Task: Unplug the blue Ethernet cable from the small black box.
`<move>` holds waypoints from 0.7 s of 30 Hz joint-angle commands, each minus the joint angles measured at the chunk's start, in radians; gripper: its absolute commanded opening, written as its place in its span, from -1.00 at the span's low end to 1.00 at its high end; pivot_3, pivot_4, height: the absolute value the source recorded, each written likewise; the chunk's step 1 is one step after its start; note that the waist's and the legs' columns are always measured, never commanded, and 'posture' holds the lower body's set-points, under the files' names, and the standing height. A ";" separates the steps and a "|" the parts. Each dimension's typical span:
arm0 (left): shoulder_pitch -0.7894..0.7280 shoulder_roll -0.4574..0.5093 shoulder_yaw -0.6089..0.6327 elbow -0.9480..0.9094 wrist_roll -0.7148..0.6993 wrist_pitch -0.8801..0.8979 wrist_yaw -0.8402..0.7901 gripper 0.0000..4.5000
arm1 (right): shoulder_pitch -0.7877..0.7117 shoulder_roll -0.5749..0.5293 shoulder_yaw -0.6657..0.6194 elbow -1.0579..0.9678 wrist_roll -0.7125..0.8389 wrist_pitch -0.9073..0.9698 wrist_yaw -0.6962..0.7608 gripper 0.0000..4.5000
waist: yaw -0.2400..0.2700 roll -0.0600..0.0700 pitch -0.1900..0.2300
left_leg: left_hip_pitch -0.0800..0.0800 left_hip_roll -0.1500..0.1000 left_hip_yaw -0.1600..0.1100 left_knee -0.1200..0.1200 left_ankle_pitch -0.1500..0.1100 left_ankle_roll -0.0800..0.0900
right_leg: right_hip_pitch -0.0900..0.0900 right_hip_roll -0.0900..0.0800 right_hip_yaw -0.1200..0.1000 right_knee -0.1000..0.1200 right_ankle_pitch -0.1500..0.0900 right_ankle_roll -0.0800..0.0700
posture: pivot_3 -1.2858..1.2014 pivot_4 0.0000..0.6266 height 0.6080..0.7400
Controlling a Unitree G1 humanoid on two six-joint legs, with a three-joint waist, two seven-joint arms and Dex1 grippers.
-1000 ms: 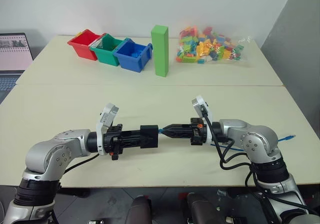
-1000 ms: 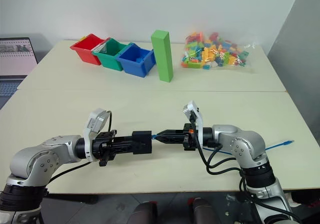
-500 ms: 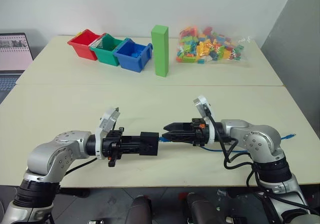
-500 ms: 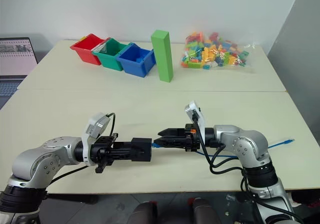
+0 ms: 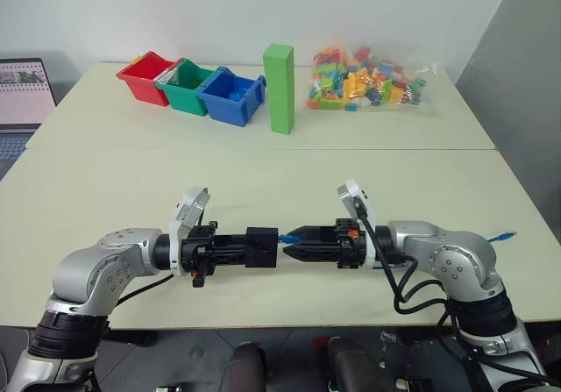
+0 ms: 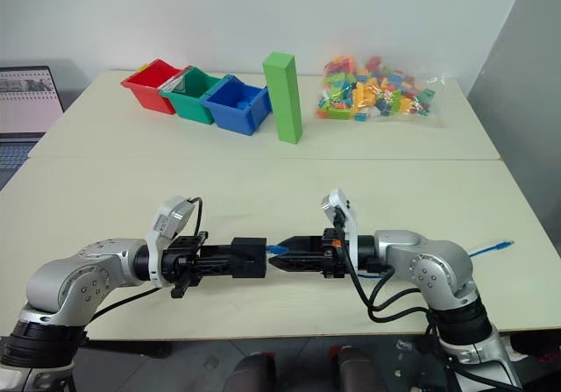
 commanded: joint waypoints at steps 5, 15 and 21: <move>-0.008 0.002 0.016 -0.030 -0.013 -0.008 -0.004 -0.65 | -0.023 0.030 -0.002 0.015 0.000 -0.022 -0.018 -0.03 | 0.000 0.000 0.000 | 0.000 0.000 0.000 0.000 0.000 0.000 | 0.000 0.000 0.000 0.000 0.000 0.000 | 0.03 -0.52 1.00; -0.008 0.001 0.014 -0.034 -0.010 -0.012 -0.005 -0.65 | -0.040 0.026 0.004 0.042 -0.010 -0.024 0.003 -0.35 | 0.000 0.000 0.000 | 0.000 0.000 0.000 0.000 0.000 0.000 | 0.000 0.000 0.000 0.000 0.000 0.000 | 0.03 -0.52 1.00; -0.006 0.000 0.013 -0.039 -0.015 -0.012 -0.004 -0.65 | -0.051 0.015 0.006 0.048 -0.014 -0.022 0.029 -0.96 | 0.000 0.000 0.000 | 0.000 0.000 0.000 0.000 0.000 0.000 | 0.000 0.000 0.000 0.000 0.000 0.000 | 0.03 -0.52 1.00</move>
